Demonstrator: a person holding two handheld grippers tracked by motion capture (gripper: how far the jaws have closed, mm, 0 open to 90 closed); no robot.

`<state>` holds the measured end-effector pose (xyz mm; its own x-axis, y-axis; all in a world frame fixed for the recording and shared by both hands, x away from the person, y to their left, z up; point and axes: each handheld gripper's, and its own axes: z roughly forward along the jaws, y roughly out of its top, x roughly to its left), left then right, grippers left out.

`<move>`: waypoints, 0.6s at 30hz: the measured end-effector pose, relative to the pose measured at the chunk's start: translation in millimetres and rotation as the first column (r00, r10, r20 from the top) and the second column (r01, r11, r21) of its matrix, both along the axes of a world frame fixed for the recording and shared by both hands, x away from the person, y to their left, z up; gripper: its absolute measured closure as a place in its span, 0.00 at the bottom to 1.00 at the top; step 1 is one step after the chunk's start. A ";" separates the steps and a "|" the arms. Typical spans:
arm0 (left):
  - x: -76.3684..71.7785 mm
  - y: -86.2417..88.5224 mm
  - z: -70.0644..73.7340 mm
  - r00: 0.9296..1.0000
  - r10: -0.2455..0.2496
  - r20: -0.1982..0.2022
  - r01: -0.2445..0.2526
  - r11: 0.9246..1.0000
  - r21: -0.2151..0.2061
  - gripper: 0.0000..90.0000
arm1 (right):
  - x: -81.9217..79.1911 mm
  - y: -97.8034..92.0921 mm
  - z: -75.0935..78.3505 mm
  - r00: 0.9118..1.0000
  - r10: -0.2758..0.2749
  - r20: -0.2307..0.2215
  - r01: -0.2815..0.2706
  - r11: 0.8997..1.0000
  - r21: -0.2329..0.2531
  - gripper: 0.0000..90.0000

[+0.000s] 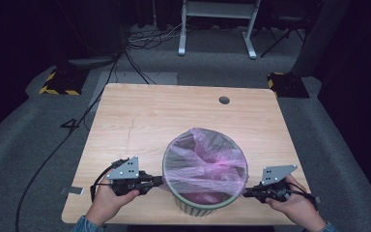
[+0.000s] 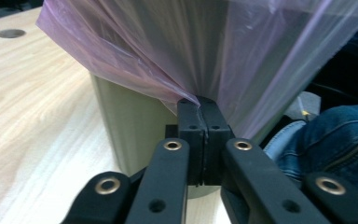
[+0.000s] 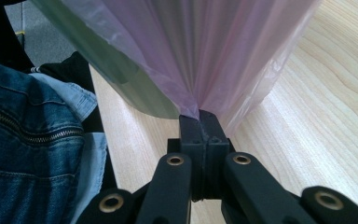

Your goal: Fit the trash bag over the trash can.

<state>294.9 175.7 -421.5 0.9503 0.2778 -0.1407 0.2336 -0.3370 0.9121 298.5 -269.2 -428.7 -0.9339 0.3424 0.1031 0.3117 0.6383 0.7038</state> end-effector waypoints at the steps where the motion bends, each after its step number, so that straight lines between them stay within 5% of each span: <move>1: -0.3 0.5 -1.2 1.000 -0.002 0.001 0.002 1.000 0.015 1.00 | -1.3 0.5 0.4 1.000 0.005 0.004 -0.005 1.000 -0.002 1.00; 4: -0.1 1.2 -8.5 1.000 -0.011 -0.014 0.012 0.998 0.057 1.00 | -7.8 3.7 3.5 0.998 0.043 0.035 -0.043 0.999 0.008 1.00; 9: -0.5 0.6 -15.8 0.999 -0.023 -0.028 0.025 0.998 0.058 1.00 | -14.2 7.4 3.6 0.996 0.086 0.028 -0.087 0.996 0.020 1.00; 14: -4.5 -5.0 -9.8 0.998 -0.063 -0.006 0.063 0.996 0.063 1.00 | -3.5 1.5 -11.0 1.000 -0.002 -0.030 0.000 0.999 -0.050 1.00; 18: -1.4 -5.2 -19.8 0.999 -0.047 -0.027 0.050 0.988 0.147 1.00 | -7.9 9.4 -12.3 0.999 0.023 -0.027 -0.025 0.999 -0.049 1.00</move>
